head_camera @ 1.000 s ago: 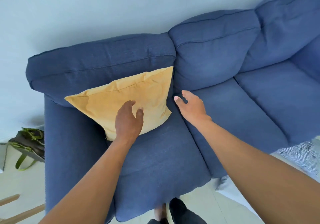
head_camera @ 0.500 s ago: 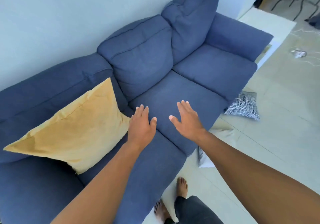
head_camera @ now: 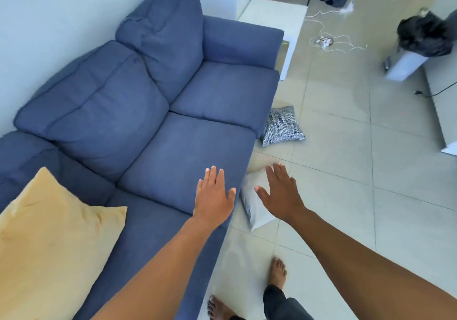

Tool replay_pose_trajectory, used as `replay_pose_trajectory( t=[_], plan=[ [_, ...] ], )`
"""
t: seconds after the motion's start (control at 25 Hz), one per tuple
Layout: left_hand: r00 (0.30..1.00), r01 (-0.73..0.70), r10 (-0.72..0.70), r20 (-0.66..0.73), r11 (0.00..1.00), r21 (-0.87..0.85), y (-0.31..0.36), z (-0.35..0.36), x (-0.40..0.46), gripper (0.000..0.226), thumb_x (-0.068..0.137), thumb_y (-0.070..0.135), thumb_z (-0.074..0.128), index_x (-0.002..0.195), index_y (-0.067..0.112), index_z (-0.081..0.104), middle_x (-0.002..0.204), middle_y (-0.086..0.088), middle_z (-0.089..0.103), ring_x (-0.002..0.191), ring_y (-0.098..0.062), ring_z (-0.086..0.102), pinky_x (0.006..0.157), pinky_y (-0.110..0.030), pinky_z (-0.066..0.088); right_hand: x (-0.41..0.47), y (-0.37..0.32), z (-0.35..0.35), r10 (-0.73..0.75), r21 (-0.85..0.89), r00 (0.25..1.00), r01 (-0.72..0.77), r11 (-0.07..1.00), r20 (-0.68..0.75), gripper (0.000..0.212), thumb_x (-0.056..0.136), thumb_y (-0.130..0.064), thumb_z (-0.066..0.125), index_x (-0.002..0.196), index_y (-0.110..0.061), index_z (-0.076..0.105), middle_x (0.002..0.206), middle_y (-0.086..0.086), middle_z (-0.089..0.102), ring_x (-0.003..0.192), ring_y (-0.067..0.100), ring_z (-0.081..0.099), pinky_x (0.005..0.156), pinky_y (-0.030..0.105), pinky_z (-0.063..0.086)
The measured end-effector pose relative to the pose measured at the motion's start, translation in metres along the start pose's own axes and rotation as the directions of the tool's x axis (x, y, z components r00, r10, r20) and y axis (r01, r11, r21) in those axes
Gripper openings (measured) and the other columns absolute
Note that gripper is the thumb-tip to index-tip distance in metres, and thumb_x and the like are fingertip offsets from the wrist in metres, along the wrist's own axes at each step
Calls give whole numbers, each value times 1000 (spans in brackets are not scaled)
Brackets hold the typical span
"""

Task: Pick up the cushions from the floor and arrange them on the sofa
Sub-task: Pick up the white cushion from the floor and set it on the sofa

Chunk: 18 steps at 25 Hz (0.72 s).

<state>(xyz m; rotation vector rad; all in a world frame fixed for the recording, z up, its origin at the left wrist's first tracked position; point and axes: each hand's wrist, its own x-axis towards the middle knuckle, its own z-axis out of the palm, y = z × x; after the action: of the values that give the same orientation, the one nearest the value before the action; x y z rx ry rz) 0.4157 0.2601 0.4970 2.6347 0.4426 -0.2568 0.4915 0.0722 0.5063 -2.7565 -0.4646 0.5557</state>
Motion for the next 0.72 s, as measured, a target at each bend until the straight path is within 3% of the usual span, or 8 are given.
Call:
replay_pose_trajectory(
  t=[0.24,0.44,0.72],
  plan=[
    [991,-44,33,129,996,80,78,41,40,72,110,44,39,167,10,11,178,-10,3,164,-27,-2,132,-44,7,23,89,-20,74,8,997,-74,997,28,76,108,-49,41,165,-8,13,175,13,1,162,29,-5,127,52,13],
    [984,-2,0,177,1000,11,127,74,77,72,109,41,43,167,8,16,177,-11,6,164,-27,0,132,-44,8,50,150,-22,90,16,990,-92,996,105,77,107,-49,41,165,-7,13,175,14,1,162,30,-5,126,56,14],
    [953,-11,11,303,1000,-2,138,97,138,73,109,41,43,167,8,13,177,-12,5,164,-27,1,132,-44,11,96,176,-24,178,58,974,-187,981,139,77,107,-49,41,165,-7,12,175,14,-1,162,29,-7,126,54,12]
  ],
)
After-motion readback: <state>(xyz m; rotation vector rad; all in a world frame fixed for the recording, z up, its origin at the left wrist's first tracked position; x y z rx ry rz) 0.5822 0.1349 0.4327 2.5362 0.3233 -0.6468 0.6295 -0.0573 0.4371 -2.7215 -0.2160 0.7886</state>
